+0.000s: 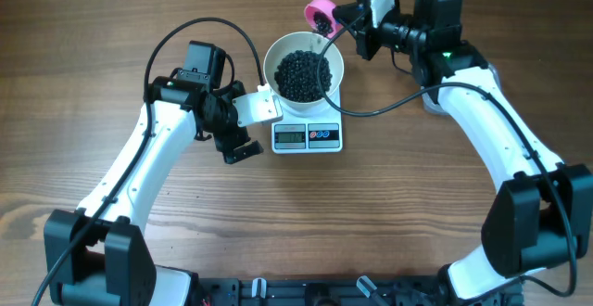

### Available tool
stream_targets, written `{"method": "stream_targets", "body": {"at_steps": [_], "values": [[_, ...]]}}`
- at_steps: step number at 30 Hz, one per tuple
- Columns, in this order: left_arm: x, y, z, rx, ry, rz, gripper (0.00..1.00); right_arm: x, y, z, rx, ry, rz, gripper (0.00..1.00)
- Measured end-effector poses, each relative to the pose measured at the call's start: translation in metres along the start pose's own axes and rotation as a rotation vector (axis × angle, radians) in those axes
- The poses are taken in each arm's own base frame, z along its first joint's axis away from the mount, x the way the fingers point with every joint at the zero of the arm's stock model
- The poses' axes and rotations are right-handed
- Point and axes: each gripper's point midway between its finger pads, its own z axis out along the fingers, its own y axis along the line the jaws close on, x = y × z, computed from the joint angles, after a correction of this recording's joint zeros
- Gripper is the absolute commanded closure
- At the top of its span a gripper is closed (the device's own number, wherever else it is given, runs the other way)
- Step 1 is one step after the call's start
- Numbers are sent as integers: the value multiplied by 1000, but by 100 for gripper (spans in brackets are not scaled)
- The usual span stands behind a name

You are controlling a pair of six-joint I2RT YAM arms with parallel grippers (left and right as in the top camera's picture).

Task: Scoop item into bowl and weigh 150g on scale
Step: 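Carry the filled scoop over the white bowl and pour beans in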

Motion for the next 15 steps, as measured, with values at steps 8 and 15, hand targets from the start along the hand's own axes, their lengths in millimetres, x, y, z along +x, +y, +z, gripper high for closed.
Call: {"method": "stream_targets", "body": {"at_steps": [8, 15], "values": [[0, 0, 0, 0, 0, 0, 0, 23, 36, 25, 31, 173, -305, 96], [0, 0, 0, 0, 0, 0, 0, 29, 23, 26, 137, 248, -432, 96]]}}
